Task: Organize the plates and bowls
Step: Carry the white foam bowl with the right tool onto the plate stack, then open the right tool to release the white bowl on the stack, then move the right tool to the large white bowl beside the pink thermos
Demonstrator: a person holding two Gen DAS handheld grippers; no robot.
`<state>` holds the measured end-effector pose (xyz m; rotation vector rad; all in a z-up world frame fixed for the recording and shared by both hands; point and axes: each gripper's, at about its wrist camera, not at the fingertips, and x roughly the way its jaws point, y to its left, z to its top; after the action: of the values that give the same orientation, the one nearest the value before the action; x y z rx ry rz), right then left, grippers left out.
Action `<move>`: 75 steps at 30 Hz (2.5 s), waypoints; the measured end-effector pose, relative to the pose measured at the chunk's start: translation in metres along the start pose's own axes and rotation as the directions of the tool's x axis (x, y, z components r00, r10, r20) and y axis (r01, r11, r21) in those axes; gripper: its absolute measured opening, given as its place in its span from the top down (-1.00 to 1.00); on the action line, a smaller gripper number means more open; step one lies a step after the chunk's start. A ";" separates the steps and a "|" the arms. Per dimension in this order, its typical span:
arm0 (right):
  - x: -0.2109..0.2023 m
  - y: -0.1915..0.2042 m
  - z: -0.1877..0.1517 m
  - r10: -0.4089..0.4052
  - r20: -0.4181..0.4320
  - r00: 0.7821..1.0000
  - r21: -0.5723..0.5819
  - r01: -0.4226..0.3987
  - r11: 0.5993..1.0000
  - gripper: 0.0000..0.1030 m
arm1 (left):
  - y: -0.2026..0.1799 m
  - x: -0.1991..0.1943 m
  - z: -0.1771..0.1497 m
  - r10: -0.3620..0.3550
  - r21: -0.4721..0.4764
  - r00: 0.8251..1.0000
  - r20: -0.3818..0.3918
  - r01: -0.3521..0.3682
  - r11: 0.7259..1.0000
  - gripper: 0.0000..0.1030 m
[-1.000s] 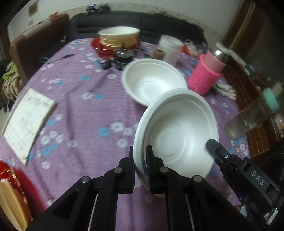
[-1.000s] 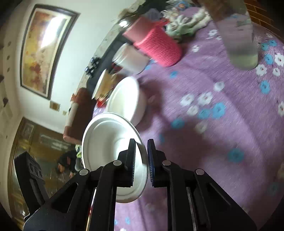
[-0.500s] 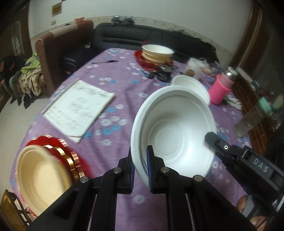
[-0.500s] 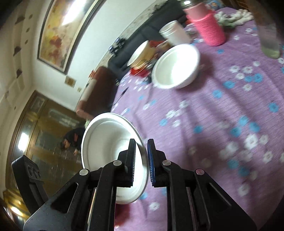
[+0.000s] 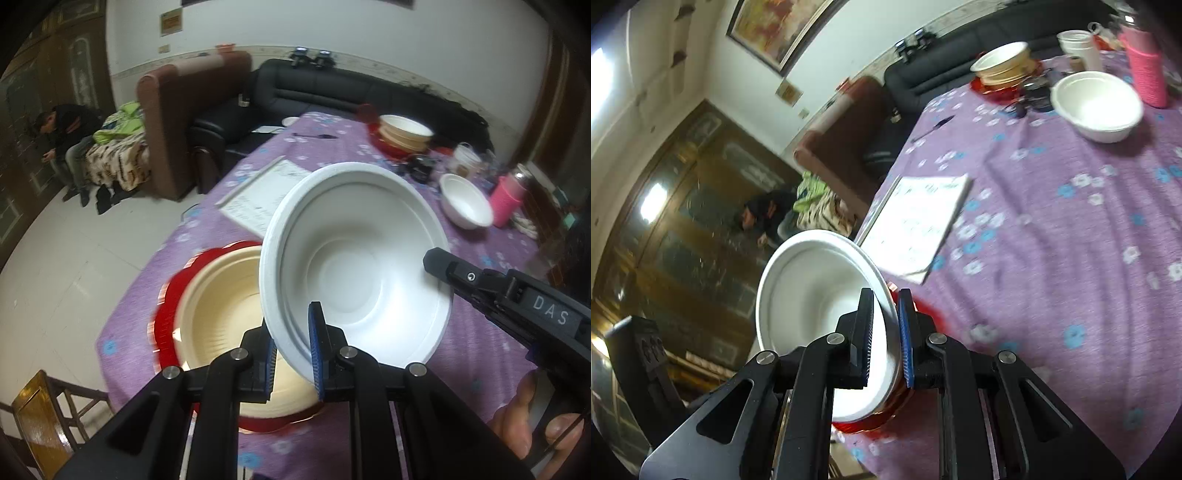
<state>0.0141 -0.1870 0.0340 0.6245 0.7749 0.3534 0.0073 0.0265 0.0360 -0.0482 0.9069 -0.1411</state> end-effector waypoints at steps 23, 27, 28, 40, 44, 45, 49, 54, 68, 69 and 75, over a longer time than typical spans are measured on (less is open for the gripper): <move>0.065 0.046 -0.044 -0.167 -0.045 0.985 -0.212 0.154 0.965 0.74 | 0.063 0.033 -0.027 0.020 -0.078 0.996 -0.090 -0.027 0.997 0.69; 0.063 0.048 -0.045 -0.181 -0.026 0.983 -0.232 0.170 0.958 0.74 | 0.063 0.034 -0.029 0.039 -0.056 0.994 -0.097 -0.044 0.997 0.65; 0.062 0.049 -0.045 -0.180 -0.024 0.983 -0.233 0.169 0.958 0.74 | 0.063 0.035 -0.029 0.039 -0.051 0.994 -0.101 -0.044 0.998 0.64; 0.022 0.027 -0.024 -0.122 0.126 0.985 -0.159 0.141 0.977 0.63 | 0.080 0.018 -0.030 0.105 -0.026 0.991 -0.079 -0.107 0.994 0.22; 0.015 0.008 -0.018 -0.130 0.152 0.980 -0.103 0.147 0.984 0.63 | 0.085 0.004 -0.028 0.134 -0.041 0.990 -0.039 -0.135 0.990 0.21; 0.014 0.004 -0.017 -0.134 0.154 0.979 -0.091 0.149 0.985 0.63 | 0.085 0.000 -0.026 0.146 -0.045 0.989 -0.021 -0.147 0.988 0.21; 0.015 -0.016 -0.012 -0.139 0.137 0.981 -0.044 0.147 0.988 0.63 | 0.072 -0.015 -0.016 0.143 -0.041 0.989 0.041 -0.141 0.989 0.19; 0.012 -0.045 -0.006 -0.166 0.121 0.979 -0.006 0.168 0.986 0.63 | 0.012 -0.026 0.006 0.031 0.028 0.995 0.098 -0.034 0.999 -0.26; -0.110 -0.207 0.085 -0.317 0.276 0.908 0.302 0.231 0.925 0.05 | -0.165 0.068 0.071 -0.097 0.087 0.995 -0.032 0.100 0.991 -0.44; -0.116 -0.216 0.092 -0.326 0.281 0.903 0.320 0.232 0.919 0.05 | -0.175 0.079 0.076 -0.105 0.080 0.993 -0.048 0.108 0.991 -0.44; -0.112 -0.258 0.140 -0.349 0.228 0.909 0.402 0.238 0.884 0.05 | -0.212 0.138 0.116 -0.076 0.032 0.992 -0.100 0.080 0.996 -0.44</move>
<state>0.0608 -0.4968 0.0062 0.8729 0.6378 -0.1757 0.1609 -0.2047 0.0205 -0.0436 1.0010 -0.2343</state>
